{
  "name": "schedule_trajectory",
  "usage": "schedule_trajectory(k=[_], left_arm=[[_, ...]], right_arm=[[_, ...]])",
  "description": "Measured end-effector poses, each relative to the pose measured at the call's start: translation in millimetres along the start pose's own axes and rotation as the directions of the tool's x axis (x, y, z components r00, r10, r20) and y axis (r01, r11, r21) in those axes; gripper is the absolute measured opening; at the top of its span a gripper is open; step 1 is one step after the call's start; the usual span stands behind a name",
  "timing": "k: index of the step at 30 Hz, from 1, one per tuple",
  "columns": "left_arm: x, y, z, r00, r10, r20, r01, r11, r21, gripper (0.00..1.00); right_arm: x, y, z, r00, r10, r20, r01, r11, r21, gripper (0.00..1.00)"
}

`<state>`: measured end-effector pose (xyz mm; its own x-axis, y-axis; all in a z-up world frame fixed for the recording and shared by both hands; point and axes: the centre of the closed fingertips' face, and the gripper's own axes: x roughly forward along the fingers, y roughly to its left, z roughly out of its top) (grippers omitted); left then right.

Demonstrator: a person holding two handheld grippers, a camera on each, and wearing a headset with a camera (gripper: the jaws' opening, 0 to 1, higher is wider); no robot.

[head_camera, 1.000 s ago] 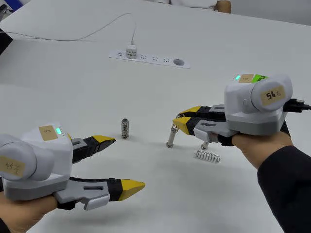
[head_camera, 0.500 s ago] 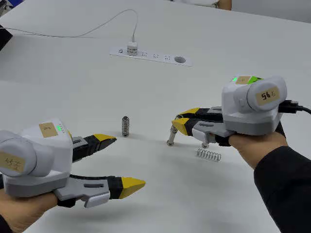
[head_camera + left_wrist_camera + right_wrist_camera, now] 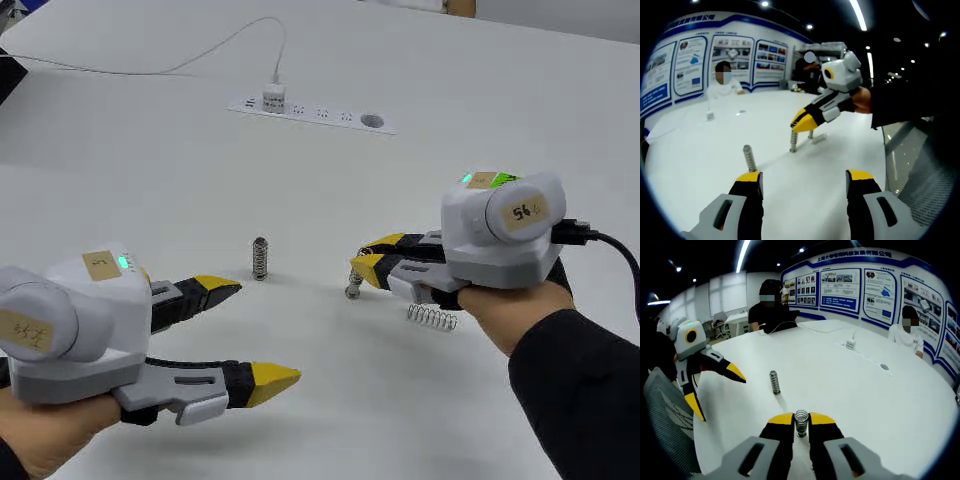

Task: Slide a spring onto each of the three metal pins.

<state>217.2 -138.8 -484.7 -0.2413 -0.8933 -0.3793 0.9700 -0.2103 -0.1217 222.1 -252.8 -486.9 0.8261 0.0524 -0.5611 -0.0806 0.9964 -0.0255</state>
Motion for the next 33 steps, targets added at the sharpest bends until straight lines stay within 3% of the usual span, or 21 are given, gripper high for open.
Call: schedule_trajectory(k=[25,33], left_arm=[[0.4,-2.9,1.2,0.9999,-0.01,0.005,0.01,1.0,-0.01,0.67],[0.3,-2.9,3.4,0.9999,-0.009,0.009,0.009,1.0,-0.007,0.67]], right_arm=[[8.7,-0.1,-17.7,0.9981,-0.006,-0.061,0.005,1.0,-0.018,0.14],[-0.3,-1.4,-20.4,0.9979,-0.018,-0.062,0.016,1.0,-0.024,0.15]])
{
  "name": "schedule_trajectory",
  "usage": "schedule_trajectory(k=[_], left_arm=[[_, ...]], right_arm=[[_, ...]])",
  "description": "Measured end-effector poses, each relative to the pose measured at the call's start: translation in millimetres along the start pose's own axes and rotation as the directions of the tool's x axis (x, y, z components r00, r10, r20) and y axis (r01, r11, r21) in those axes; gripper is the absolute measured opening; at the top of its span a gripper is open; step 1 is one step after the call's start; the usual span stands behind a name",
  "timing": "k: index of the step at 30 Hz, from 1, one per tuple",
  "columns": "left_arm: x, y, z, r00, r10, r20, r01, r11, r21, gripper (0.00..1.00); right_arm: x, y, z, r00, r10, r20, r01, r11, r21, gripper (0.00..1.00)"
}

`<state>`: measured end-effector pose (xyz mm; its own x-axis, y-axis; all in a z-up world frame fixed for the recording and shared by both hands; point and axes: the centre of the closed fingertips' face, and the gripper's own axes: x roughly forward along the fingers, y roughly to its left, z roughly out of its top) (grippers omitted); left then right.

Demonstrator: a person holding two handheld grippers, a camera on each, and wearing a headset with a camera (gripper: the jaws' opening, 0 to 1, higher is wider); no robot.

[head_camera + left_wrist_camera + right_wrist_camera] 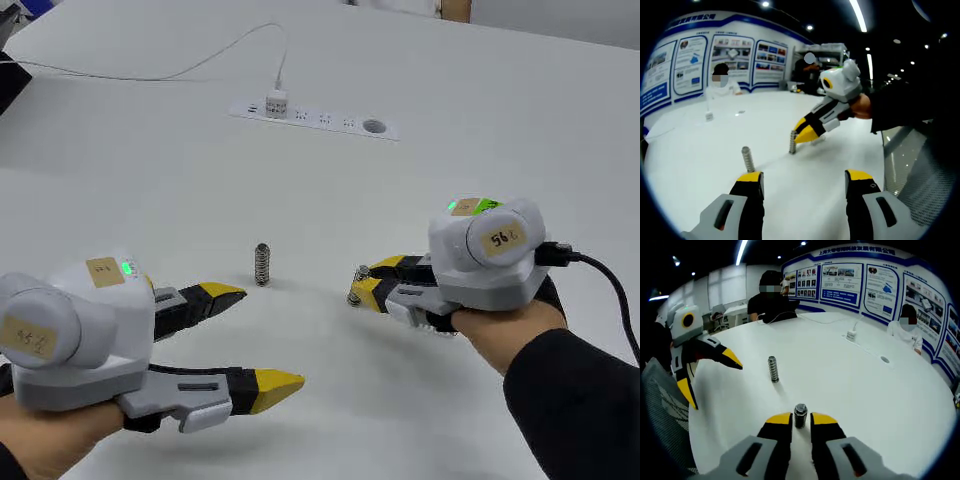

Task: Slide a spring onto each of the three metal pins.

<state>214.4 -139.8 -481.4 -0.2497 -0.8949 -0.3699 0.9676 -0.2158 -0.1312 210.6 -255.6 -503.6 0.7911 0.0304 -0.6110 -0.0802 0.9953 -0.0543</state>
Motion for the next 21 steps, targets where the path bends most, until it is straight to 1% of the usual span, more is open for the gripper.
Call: schedule_trajectory(k=[6,11,17,21], left_arm=[[1.3,-1.9,0.1,1.0,-0.007,-0.003,0.007,1.0,0.006,0.66],[1.7,-1.5,0.8,1.0,-0.008,-0.004,0.008,1.0,0.009,0.66],[3.1,-2.4,0.7,0.9999,-0.011,-0.008,0.011,1.0,0.013,0.66],[3.8,-3.6,0.8,0.9999,-0.014,-0.01,0.014,1.0,0.018,0.65]], right_arm=[[-13.5,-2.2,0.0,0.9998,-0.012,0.015,0.012,1.0,0.01,0.16],[-25.7,0.6,-0.9,0.9994,-0.017,0.03,0.017,1.0,0.01,0.16],[-37.9,5.4,-6.2,0.9994,-0.014,0.031,0.014,1.0,0.0,0.16],[-46.1,5.8,-10.8,0.9994,-0.017,0.03,0.017,1.0,-0.003,0.16]])
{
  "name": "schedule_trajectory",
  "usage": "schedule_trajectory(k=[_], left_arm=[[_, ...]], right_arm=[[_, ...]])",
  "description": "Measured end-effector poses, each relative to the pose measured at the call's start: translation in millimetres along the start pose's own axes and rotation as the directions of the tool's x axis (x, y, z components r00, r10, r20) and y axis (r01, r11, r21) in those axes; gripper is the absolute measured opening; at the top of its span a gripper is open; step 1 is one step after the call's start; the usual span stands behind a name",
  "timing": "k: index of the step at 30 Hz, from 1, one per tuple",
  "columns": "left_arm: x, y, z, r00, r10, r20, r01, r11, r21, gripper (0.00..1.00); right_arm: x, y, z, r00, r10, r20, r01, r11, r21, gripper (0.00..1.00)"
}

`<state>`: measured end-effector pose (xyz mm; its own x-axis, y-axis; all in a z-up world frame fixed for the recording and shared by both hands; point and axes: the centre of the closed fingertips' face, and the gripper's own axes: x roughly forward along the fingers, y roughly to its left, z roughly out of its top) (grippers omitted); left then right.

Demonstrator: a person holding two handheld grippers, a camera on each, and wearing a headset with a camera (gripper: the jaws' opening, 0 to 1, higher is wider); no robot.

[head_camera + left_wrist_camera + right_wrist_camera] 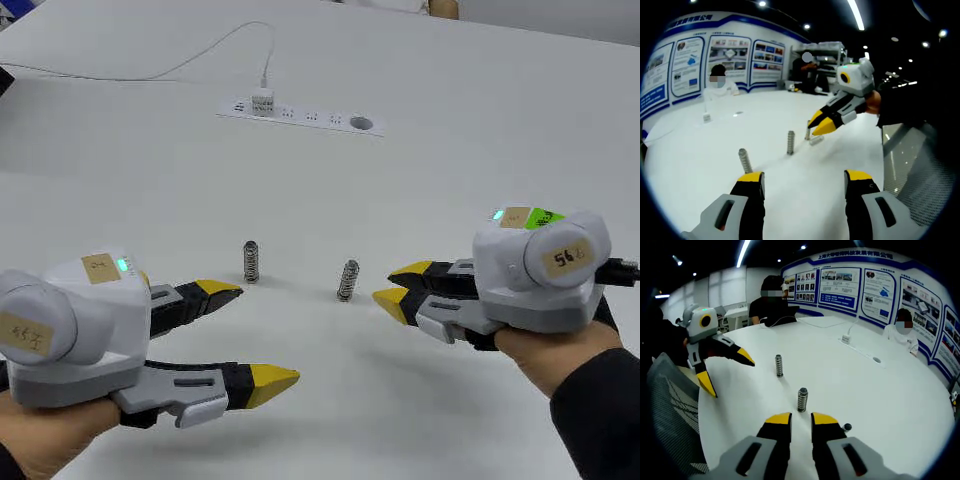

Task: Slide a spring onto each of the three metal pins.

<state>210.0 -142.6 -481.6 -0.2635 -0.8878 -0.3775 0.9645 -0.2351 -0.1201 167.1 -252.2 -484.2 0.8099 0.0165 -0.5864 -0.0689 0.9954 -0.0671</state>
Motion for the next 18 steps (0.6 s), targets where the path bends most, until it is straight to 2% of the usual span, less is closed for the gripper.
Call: schedule_trajectory(k=[5,9,18], left_arm=[[0.1,0.2,0.7,1.0,0.0,0.0,0.0,1.0,0.001,0.65],[0.3,0.1,-0.3,1.0,0.001,-0.003,-0.001,1.0,0.002,0.65],[0.8,-1.3,0.8,1.0,-0.003,-0.004,0.003,1.0,0.003,0.64]], right_arm=[[-10.4,-4.2,-9.1,0.9999,-0.005,-0.016,0.005,1.0,-0.011,0.16],[-17.6,-13.6,-19.8,0.9992,-0.02,-0.035,0.02,1.0,-0.008,0.17],[-22.0,-26.8,-38.1,0.9966,-0.023,-0.078,0.023,1.0,-0.006,0.17]])
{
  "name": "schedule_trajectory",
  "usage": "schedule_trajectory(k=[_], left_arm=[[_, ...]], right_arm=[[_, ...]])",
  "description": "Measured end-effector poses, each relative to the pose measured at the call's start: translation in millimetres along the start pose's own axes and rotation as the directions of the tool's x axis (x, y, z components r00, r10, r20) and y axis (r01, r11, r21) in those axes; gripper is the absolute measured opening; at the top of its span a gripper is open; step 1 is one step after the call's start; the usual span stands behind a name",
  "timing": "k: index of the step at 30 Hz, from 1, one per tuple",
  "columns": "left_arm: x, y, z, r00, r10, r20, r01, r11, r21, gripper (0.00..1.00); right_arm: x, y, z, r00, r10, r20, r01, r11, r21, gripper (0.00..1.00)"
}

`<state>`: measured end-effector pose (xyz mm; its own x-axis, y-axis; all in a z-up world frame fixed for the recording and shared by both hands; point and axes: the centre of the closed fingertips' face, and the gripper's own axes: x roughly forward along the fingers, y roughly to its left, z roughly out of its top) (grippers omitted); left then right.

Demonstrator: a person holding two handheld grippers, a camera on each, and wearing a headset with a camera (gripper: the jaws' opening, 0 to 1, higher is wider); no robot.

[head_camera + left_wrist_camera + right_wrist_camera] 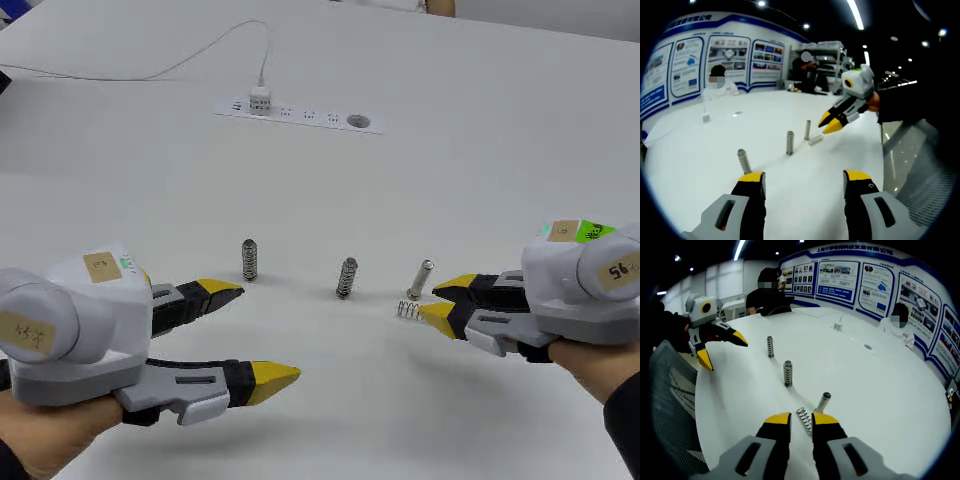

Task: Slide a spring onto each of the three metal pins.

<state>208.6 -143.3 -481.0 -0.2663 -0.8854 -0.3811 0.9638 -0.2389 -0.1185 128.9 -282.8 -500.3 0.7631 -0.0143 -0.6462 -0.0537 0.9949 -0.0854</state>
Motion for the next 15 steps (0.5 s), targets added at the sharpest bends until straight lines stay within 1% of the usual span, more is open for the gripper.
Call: schedule_trajectory(k=[6,8,10,15], left_arm=[[0.7,-1.4,-0.5,1.0,-0.003,-0.005,0.003,1.0,0.001,0.63],[1.1,-1.7,-0.5,1.0,-0.004,-0.006,0.004,1.0,0.001,0.63],[1.4,-2.0,-1.0,0.9999,-0.004,-0.009,0.004,1.0,0.001,0.63],[1.0,-1.7,-2.0,0.9999,-0.003,-0.012,0.003,1.0,-0.001,0.62]], right_arm=[[5.7,-6.4,-11.1,0.9992,0.033,-0.021,-0.033,0.999,-0.003,0.18],[8.1,-6.4,-14.9,0.9985,0.047,-0.029,-0.047,0.999,-0.005,0.18],[11.4,-6.6,-20.6,0.9971,0.059,-0.048,-0.059,0.998,-0.006,0.18],[16.4,-10.6,-29.1,0.9955,0.065,-0.068,-0.065,0.998,0.0,0.18]])
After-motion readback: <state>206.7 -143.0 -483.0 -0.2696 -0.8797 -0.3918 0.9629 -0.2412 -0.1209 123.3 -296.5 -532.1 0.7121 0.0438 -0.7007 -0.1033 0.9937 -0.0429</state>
